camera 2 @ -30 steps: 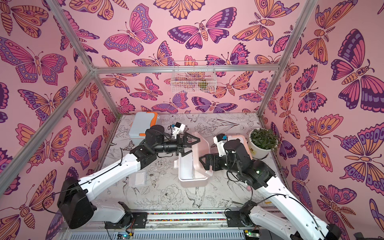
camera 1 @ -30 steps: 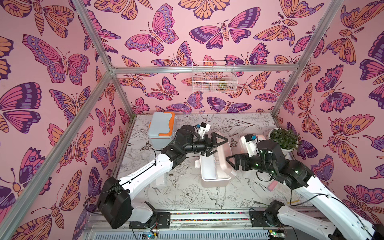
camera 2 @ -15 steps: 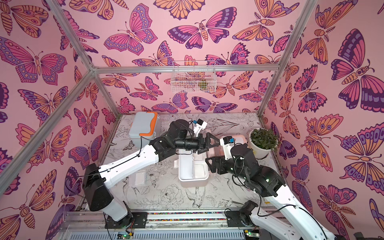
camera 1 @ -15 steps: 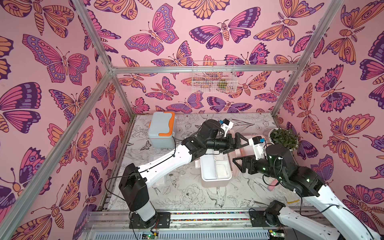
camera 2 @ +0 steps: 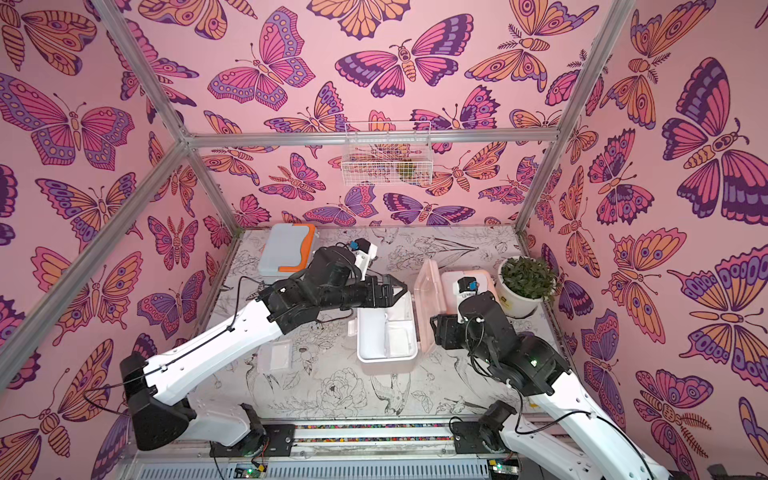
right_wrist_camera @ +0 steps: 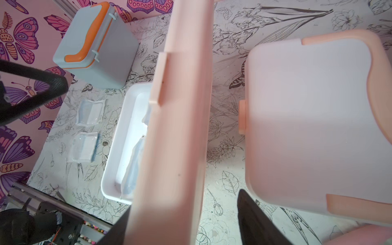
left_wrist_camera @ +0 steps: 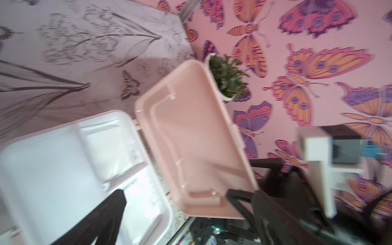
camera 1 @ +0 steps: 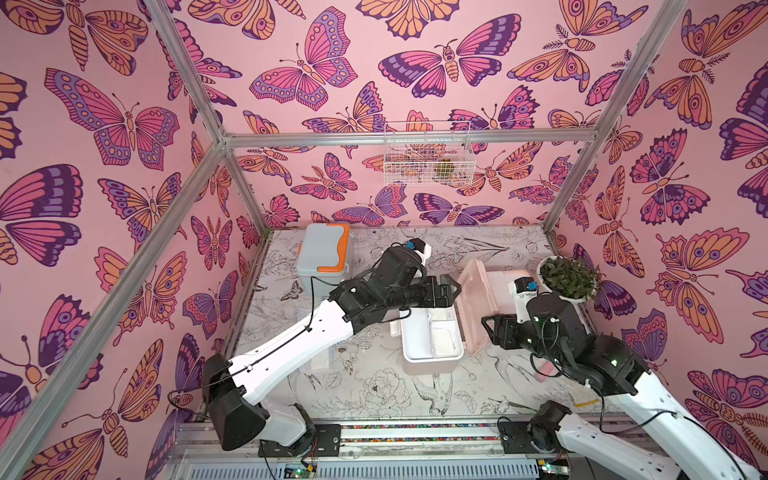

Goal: Open first aid kits and take out gauze
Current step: Open the lid of the first aid kit, then pick up the gauze from the first aid kit.

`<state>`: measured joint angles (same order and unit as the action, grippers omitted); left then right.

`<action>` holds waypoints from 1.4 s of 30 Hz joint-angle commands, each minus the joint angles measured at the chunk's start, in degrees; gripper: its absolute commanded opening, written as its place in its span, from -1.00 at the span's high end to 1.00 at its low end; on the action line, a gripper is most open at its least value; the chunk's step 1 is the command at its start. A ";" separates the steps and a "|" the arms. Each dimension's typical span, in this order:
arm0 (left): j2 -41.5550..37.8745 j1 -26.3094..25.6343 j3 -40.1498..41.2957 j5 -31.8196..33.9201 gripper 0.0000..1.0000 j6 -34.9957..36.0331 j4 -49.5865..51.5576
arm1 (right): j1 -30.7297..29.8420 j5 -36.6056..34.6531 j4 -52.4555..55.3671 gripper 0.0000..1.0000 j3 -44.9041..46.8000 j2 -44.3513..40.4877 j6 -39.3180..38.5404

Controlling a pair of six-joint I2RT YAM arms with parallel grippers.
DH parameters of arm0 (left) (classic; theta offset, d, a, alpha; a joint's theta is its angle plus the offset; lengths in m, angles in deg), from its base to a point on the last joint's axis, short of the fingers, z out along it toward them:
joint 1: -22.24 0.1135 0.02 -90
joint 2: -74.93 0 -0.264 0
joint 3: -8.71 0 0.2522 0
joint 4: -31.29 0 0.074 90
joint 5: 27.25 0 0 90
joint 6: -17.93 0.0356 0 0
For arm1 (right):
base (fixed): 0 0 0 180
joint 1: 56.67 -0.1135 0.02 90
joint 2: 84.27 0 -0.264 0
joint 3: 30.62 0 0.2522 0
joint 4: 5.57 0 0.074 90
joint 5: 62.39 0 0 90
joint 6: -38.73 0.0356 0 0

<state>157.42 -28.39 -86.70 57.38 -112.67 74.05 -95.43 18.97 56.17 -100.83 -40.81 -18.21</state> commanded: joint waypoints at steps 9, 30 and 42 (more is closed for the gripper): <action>11.72 0.36 -6.68 20.79 -0.15 8.31 18.52 | 0.19 -1.38 -0.42 -0.24 2.92 -0.79 0.74; 27.61 1.94 -17.19 13.81 0.43 9.71 19.97 | 0.44 0.22 -1.49 -0.24 4.23 -0.33 0.74; 27.72 1.94 -16.64 11.43 0.80 9.41 19.96 | 0.78 0.64 -1.93 -0.24 4.68 -0.28 0.55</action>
<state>184.94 -26.77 -102.96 69.84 -103.28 92.50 -94.97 18.88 54.86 -96.00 -41.10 -18.06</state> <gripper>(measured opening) 0.104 0.620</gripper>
